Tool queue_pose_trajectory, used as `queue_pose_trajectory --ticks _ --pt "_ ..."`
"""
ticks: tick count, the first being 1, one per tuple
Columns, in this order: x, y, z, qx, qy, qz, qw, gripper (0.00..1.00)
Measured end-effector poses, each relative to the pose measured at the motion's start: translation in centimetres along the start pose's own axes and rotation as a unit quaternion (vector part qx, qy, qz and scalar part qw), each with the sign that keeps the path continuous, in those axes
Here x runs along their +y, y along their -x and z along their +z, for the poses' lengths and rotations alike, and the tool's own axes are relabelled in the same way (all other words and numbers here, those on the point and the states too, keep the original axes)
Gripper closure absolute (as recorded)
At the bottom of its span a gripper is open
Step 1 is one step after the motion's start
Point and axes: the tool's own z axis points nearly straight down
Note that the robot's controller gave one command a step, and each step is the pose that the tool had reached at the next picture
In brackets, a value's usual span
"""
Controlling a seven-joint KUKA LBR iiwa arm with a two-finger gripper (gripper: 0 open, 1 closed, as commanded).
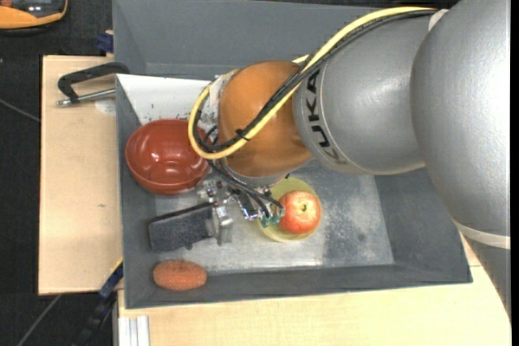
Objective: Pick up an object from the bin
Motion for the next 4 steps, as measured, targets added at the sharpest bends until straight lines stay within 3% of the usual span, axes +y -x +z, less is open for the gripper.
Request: queue_pose_trajectory --ticks 1,2,3,4 --pt "-0.2 -1.1 6.6 0.003 -0.001 0.016 0.9999 1.0" --pt "-2.2 5.2 -8.0 -0.0017 -0.002 -0.358 0.9336 1.0" --pt "-3.9 3.2 3.9 -0.0074 -0.003 -0.392 0.9201 1.0" --pt "2.9 2.0 6.4 -0.0175 -0.009 -0.526 0.8504 1.0"
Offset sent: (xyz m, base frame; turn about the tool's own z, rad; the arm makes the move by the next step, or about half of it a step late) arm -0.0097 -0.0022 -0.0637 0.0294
